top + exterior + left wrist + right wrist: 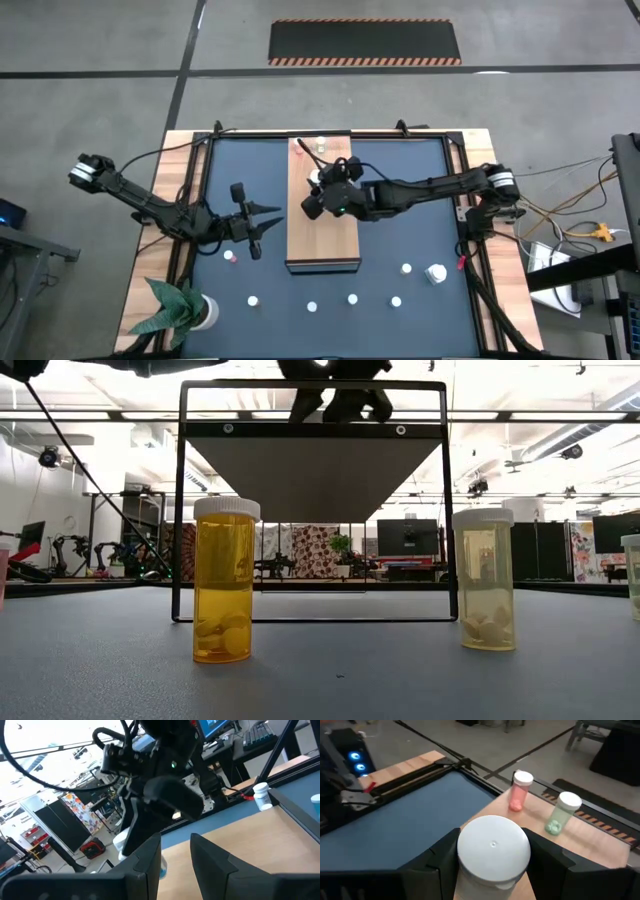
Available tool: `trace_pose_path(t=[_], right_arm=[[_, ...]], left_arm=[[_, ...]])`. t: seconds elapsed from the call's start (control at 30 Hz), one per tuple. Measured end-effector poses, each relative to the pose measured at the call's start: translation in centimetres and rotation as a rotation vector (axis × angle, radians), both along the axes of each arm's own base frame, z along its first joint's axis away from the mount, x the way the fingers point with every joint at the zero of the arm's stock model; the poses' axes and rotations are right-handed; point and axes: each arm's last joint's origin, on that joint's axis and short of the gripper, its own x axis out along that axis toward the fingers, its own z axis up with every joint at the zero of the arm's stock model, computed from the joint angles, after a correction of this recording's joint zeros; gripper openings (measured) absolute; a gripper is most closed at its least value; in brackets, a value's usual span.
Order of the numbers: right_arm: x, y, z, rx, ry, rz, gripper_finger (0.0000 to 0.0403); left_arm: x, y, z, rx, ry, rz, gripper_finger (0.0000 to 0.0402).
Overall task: Pick and place medicine bottles onto shelf by color
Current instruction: Put the white medicine bottle on the shelf
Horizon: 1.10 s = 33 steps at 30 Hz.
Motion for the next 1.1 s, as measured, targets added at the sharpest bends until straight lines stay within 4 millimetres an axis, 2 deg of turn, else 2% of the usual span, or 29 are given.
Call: trace_pose_path(t=[0.23,0.63,0.93,1.1], right_arm=[[0.3,-0.5,-0.6,0.016,-0.018,-0.057,0.0183],[0.4,-0.4,-0.8,0.012,-0.005,-0.052,0.0255],[-1.6,-0.2,2.1,0.018,-0.015,0.013,0.0263],[-1.8,-0.8,2.2,0.017,0.049,0.112,0.0268]], left_arm=[[0.0,-0.1,0.0,0.0,-0.001,-0.003,0.0088],[0.0,-0.1,0.0,0.0,-0.002,-0.003,0.0088],[0.0,0.0,0.0,0.001,-0.002,-0.003,0.0088],[0.0,0.0,0.0,0.001,-0.002,-0.003,0.0088]])
